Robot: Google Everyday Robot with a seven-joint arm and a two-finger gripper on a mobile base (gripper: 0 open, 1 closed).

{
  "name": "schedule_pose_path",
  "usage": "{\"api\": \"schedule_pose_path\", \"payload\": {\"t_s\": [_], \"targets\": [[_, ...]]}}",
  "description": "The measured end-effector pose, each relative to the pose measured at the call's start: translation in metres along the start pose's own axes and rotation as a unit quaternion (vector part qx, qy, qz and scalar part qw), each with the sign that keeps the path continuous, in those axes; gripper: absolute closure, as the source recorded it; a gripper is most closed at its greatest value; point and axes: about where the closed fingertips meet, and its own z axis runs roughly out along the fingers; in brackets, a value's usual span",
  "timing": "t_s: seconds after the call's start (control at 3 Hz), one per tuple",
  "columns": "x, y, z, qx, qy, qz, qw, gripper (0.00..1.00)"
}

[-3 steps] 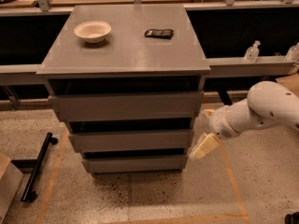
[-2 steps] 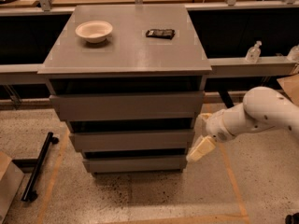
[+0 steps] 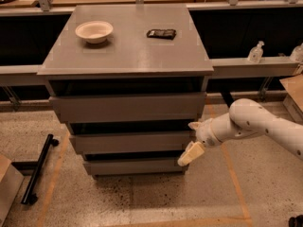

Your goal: Open middle drawer

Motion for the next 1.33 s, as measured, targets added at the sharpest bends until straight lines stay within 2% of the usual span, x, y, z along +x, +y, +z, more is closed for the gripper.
{"api": "schedule_pose_path", "payload": {"t_s": [0.33,0.67,1.0,1.33], "targets": [[0.011,-0.007,0.03,-0.017,-0.011,0.017,0.9996,0.0],[0.009,-0.024,0.055,-0.028,-0.024,0.018,0.9992,0.0],[-0.003,-0.064,0.096,-0.048,-0.048,0.013,0.9976,0.0],[-0.001,-0.061,0.097,-0.048,-0.044,0.017,0.9977,0.0]]}}
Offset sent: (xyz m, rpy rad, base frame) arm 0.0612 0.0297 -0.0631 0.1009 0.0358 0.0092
